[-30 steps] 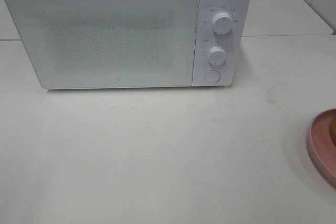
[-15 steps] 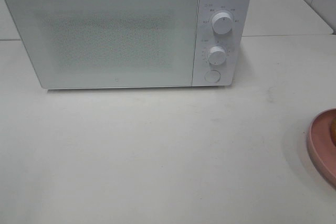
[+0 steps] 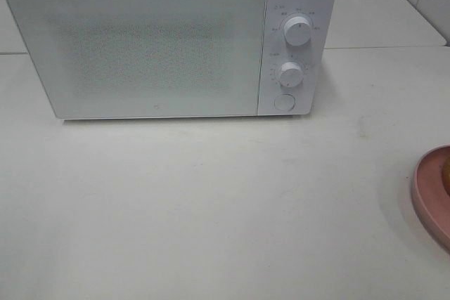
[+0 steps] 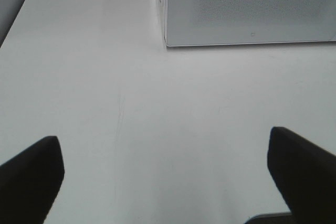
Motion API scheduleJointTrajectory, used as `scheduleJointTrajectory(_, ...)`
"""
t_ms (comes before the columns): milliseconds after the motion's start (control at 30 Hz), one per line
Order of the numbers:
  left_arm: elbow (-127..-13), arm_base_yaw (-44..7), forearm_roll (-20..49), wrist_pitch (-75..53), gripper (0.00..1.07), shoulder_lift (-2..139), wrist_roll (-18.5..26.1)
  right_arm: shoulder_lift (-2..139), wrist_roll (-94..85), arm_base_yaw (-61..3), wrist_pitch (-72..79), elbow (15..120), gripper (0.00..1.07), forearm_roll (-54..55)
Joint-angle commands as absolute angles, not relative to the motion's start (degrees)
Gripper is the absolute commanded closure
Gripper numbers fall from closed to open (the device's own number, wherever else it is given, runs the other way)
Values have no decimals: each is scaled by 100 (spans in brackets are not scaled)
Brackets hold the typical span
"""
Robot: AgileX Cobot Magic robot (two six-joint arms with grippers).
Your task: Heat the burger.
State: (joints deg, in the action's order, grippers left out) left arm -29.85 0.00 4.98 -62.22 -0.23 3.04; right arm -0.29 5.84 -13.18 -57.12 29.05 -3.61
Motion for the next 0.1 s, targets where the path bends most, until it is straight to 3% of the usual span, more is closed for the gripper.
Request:
scheduleJointTrajectory(33,-2974,29,527,-6148,9,-166,264,-195,493,-1272,-5701,2882,31,-350)
scheduleJointTrajectory(100,-2974,29,527,-6148,9,-166,264,-195,493,-1272,-5701,2882,31,-350)
